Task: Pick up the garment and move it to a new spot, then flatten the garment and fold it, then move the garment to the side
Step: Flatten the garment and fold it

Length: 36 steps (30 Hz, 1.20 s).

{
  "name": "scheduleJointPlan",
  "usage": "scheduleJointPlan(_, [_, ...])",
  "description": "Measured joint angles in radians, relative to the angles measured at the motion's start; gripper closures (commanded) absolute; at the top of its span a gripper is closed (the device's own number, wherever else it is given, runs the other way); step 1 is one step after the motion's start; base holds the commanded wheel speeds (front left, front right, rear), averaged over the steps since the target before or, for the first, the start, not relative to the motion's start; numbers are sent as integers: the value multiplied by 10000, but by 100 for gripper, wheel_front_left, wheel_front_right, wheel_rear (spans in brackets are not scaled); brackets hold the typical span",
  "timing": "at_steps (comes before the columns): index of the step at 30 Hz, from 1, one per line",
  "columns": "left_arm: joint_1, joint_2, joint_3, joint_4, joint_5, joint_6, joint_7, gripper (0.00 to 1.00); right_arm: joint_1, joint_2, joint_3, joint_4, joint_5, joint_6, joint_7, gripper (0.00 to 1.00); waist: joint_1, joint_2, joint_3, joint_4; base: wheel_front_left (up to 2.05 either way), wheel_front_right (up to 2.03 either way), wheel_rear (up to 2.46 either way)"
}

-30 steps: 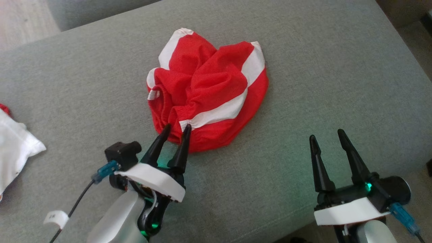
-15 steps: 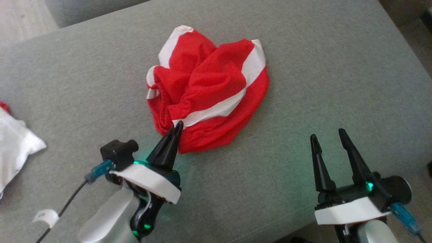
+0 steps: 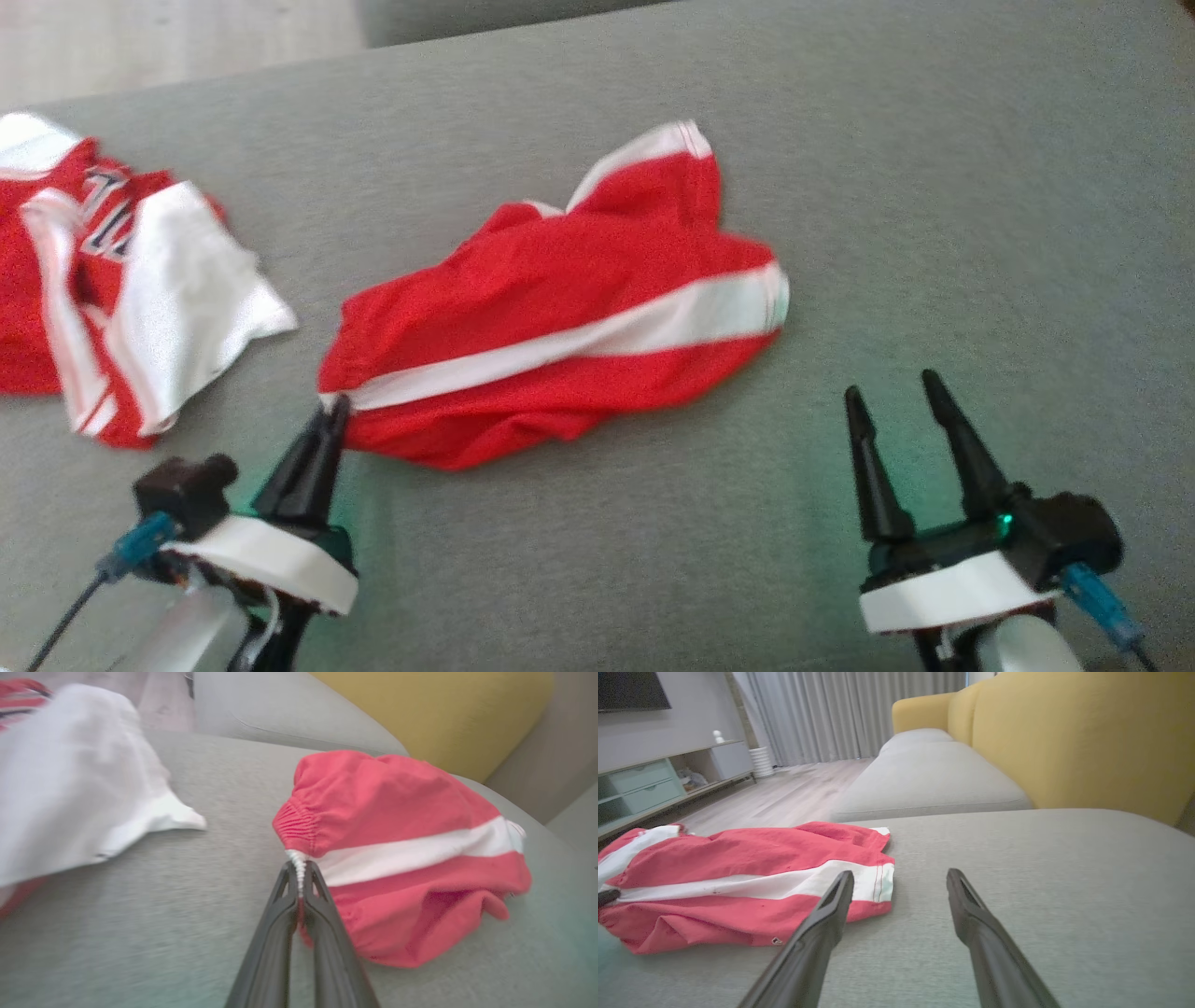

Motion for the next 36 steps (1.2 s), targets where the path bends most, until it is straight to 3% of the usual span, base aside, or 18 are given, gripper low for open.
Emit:
scheduleJointPlan(9, [-258, 184, 451, 711, 637, 94, -167, 100, -537, -6, 1522, 1430, 1647, 0, 12, 0, 0, 0, -264, 1342, 0, 0, 0])
scheduleJointPlan(21, [-1162, -255, 558, 1319, 1235, -176, -174, 100, -2120, -38, 2709, 3894, 3457, 0, 13, 0, 1, 0, 79, 2246, 0, 0, 0])
scheduleJointPlan(22, [-1208, -297, 591, 1329, 1290, -182, -174, 100, -2185, -42, 2847, 3933, 3565, 0, 13, 38, 1, 0, 116, 2286, 0, 0, 0])
scheduleJointPlan(23, [-1235, -337, 619, 1331, 1333, -192, -174, 100, -2251, -42, 2920, 3923, 3584, 0, 13, 88, 0, 0, 151, 2321, 0, 0, 0])
scheduleJointPlan(24, [-1243, -368, 654, 1335, 1361, -257, -174, 100, -2327, -42, 2924, 3889, 3549, 0, 13, 100, 1, 0, 184, 2349, 0, 0, 0])
scheduleJointPlan(29, [-1244, -395, 882, 1254, 1626, -301, -174, 100, -2480, -50, 2702, 3181, 3664, 0, 15, 100, 0, 0, 275, 2346, 0, 0, 0])
scheduleJointPlan(33, [-1552, -332, 1078, 508, 1879, -364, -174, 100, -2782, -54, 1820, 2011, 3800, 0, 15, 100, 1, 0, 437, 2181, 0, 0, 0])
scheduleJointPlan(36, [-2674, 17, 830, -355, 2111, -426, -176, 100, -3966, -56, 1055, 1298, 3666, 0, 15, 100, 0, 0, 681, 1978, 0, 0, 0])
